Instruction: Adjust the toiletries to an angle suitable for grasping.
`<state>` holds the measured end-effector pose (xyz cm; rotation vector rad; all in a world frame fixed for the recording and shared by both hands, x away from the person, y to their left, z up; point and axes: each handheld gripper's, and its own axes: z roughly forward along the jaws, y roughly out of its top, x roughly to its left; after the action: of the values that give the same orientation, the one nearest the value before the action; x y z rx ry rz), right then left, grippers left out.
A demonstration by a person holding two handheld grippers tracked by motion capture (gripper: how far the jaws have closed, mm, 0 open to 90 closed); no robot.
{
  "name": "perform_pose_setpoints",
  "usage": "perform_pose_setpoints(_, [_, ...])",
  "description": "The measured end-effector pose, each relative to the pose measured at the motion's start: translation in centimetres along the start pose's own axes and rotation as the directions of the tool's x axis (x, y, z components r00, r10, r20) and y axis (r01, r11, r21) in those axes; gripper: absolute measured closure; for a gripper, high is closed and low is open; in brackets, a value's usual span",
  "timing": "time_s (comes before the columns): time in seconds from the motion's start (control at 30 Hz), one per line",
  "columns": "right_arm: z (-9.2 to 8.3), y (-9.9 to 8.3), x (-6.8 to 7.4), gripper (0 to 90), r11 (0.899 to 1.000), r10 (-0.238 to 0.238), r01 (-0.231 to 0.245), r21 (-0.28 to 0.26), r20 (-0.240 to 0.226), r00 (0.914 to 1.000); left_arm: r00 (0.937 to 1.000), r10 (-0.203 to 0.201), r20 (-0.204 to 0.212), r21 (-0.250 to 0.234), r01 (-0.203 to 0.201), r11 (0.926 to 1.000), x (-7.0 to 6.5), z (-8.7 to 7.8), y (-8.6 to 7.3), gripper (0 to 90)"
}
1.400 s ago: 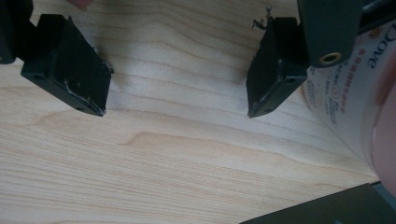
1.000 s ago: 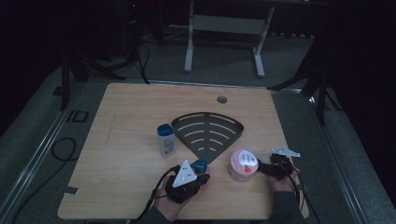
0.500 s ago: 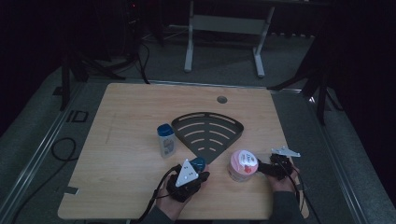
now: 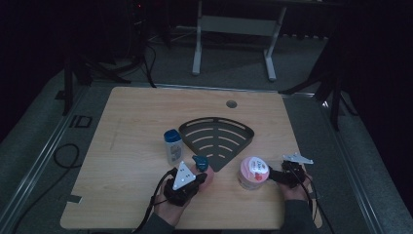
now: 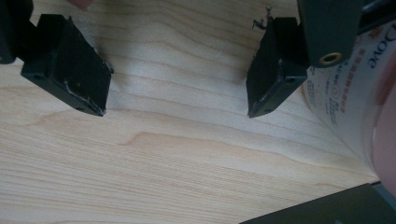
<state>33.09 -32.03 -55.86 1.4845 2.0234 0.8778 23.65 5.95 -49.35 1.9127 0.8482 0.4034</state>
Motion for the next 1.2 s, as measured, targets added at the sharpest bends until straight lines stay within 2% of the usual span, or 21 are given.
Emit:
perform_pose_setpoints(0.07, [0.0, 0.0, 0.0, 21.5, 1.000, 0.000, 0.000, 0.000, 0.000, 1.0000, 0.9999, 0.005, 0.014, -0.006, -0.004, 1.0000, -0.3, 0.1, 0.3, 90.0])
perform_pose_setpoints(0.2, [0.0, 0.0, 0.0, 21.5, 1.000, 0.001, -0.001, -0.001, 0.000, 1.0000, 0.9983, 0.044, 0.039, -0.013, -0.043, 0.9990, -1.6, 1.1, 1.2, 90.0])
perform_pose_setpoints(0.3, [0.0, 0.0, 0.0, 21.5, 1.000, 0.000, 0.000, -0.001, -0.001, 1.0000, 0.9975, 0.062, 0.032, -0.009, -0.062, 0.9980, -2.2, 2.3, 1.8, 90.0])
perform_pose_setpoints(0.4, [0.0, 0.0, 0.0, 21.5, 1.000, 0.000, 0.000, -0.001, -0.001, 1.0000, 0.9991, 0.039, 0.019, 0.006, -0.039, 0.9992, -2.1, 3.3, 2.0, 90.0])
perform_pose_setpoints(0.47, [0.0, 0.0, 0.0, 21.5, 1.000, 0.000, 0.000, -0.001, -0.001, 1.0000, 0.9991, 0.039, 0.019, 0.006, -0.039, 0.9992, -2.1, 3.3, 2.0, 90.0])
perform_pose_setpoints(0.5, [0.0, 0.0, 0.0, 21.5, 1.000, 0.000, 0.000, -0.001, -0.001, 1.0000, 0.9999, 0.009, -0.005, 0.012, -0.009, 0.9999, -2.0, 3.8, 2.1, 90.0])
perform_pose_setpoints(0.53, [0.0, 0.0, 0.0, 21.5, 1.000, 0.000, 0.000, -0.001, -0.001, 1.0000, 0.9999, 0.009, -0.005, 0.012, -0.009, 0.9999, -2.0, 3.8, 2.1, 90.0])
perform_pose_setpoints(0.7, [0.0, 0.0, 0.0, 21.5, 1.000, 0.000, 0.000, -0.001, -0.001, 1.0000, 0.9984, -0.041, -0.040, -0.003, 0.041, 0.9992, -1.3, 3.7, 2.2, 90.0])
perform_pose_setpoints(0.87, [0.0, 0.0, 0.0, 21.5, 1.000, 0.000, 0.000, 0.000, -0.001, 1.0000, 0.9964, -0.034, -0.078, -0.002, 0.034, 0.9994, -0.9, 3.1, 1.7, 90.0])
perform_pose_setpoints(0.97, [0.0, 0.0, 0.0, 21.5, 1.000, 0.001, -0.001, -0.001, -0.001, 1.0000, 0.9958, -0.044, -0.080, -0.008, 0.043, 0.9990, -0.6, 3.0, 1.5, 90.0])
perform_pose_setpoints(1.2, [0.0, 0.0, 0.0, 21.6, 1.000, 0.000, 0.000, 0.000, -0.001, 1.0000, 0.9910, -0.056, -0.121, -0.013, 0.055, 0.9984, 0.5, 2.2, 1.1, 90.0])
